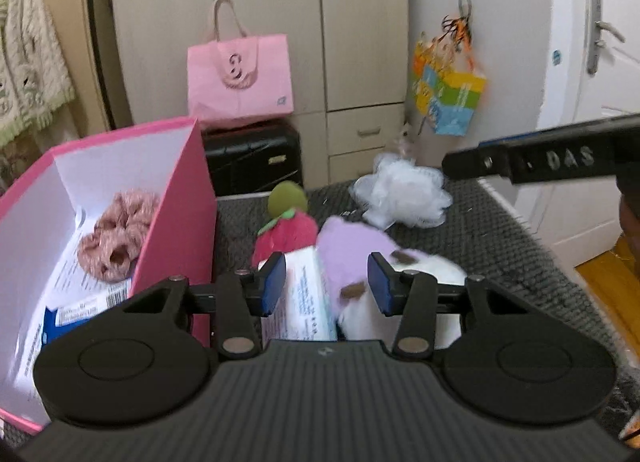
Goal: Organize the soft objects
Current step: 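Grasp the white boxed item with the left gripper while the right gripper grasps the white mesh bath puff, then lift the white box and mesh puff and carry them toward the pink box, then lower the white box and mesh puff into the pink box and open both grippers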
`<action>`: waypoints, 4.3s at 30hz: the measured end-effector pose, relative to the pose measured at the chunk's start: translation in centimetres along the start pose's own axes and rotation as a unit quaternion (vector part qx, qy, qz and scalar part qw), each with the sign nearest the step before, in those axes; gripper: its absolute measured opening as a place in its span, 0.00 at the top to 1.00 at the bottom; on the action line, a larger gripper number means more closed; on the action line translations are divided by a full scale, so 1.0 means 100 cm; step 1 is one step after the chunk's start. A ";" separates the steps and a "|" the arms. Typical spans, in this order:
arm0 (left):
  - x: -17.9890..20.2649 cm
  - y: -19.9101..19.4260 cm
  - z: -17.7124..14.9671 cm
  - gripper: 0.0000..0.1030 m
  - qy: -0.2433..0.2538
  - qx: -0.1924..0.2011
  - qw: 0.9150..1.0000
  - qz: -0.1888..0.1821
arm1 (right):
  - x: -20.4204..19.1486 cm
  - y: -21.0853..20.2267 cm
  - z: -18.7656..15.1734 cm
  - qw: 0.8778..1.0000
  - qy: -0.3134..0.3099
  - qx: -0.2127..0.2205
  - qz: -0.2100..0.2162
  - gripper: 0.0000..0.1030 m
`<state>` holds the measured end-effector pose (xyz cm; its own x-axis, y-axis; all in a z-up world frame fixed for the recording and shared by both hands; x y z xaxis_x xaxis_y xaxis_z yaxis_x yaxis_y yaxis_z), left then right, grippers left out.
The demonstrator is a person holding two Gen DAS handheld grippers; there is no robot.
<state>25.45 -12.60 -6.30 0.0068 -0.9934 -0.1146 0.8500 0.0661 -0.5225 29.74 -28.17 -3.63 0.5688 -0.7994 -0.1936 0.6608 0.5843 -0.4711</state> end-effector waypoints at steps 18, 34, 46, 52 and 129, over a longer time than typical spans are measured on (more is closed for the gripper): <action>-0.007 0.022 -0.013 0.51 -0.006 -0.049 0.998 0.026 | 0.030 0.060 -0.002 0.999 -0.034 -0.003 -0.004 0.41; -0.015 0.038 -0.023 0.61 -0.093 -0.059 0.994 -0.005 | 0.047 0.092 -0.017 0.999 0.007 -0.041 0.034 0.54; -0.015 0.022 -0.025 0.62 -0.109 -0.031 0.994 -0.007 | 0.016 0.066 -0.027 0.997 -0.051 -0.046 0.021 0.64; -0.016 0.010 -0.026 0.61 -0.112 -0.014 0.994 -0.009 | 0.010 0.043 -0.034 0.998 -0.047 -0.037 0.003 0.64; -0.166 -0.160 -0.038 0.61 -0.015 -0.087 0.984 -0.156 | -0.229 -0.064 -0.050 0.978 -0.066 -0.081 0.180 0.63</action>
<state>9.77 3.17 0.76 -0.2219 -0.9702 0.0976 0.7107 -0.2294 -0.6650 10.00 -14.36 -0.50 0.8161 -0.5145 -0.2634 0.3263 0.7862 -0.5248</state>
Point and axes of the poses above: each gripper's, at about its wrist camera, not at the fingertips, and y roughly the way its jaws point, x to its right, z to its top, the point moved 3 cm from there along y, roughly the way its jaws point, and after that the axes turned 9 degrees about z, right-handed, at the moved point
